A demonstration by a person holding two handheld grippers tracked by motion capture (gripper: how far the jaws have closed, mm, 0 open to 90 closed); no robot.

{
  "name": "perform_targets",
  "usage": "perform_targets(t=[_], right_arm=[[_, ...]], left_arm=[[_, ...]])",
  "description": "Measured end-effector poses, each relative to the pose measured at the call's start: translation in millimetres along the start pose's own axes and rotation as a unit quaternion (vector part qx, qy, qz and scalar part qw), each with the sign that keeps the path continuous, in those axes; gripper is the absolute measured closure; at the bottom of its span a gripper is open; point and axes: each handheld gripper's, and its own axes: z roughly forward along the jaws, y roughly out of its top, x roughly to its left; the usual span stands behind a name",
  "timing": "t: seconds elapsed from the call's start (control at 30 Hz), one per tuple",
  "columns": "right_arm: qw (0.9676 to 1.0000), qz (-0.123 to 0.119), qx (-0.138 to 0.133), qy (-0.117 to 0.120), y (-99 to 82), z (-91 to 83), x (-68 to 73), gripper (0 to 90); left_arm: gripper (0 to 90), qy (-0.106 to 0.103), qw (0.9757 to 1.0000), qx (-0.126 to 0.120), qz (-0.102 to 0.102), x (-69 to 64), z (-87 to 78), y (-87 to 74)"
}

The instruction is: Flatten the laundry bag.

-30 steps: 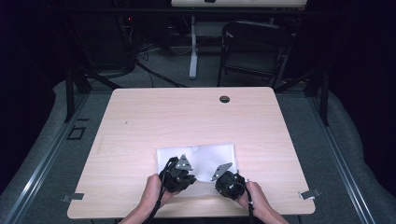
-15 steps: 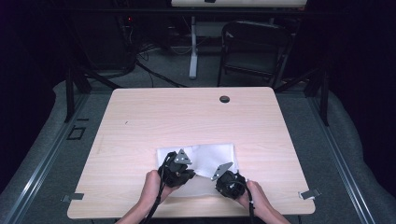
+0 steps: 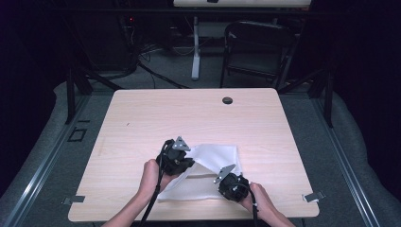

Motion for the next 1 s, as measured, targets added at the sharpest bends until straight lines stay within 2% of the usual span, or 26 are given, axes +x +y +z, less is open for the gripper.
perform_targets(t=[0.27, 0.57, 0.7, 1.0], right_arm=[[0.9999, 0.011, 0.001, 0.010, -0.3, -0.1, -1.3, 90.0], [0.9999, 0.010, 0.008, 0.010, -0.2, -1.1, -2.6, 90.0], [0.9997, 0.015, 0.004, 0.016, -0.3, -0.4, -2.5, 90.0], [0.9994, 0.017, 0.013, 0.025, -0.9, -2.0, -3.4, 90.0]], left_arm=[[87.3, 0.010, 0.9999, 0.002, 0.002, 12.9, -2.2, 21.1], [87.3, 0.028, 0.9996, 0.000, -0.001, 23.7, -2.8, 35.6], [87.3, 0.034, 0.9994, -0.003, -0.004, 28.8, -2.9, 42.7], [87.2, 0.044, 0.9990, -0.002, -0.007, 35.8, -5.0, 54.4]])
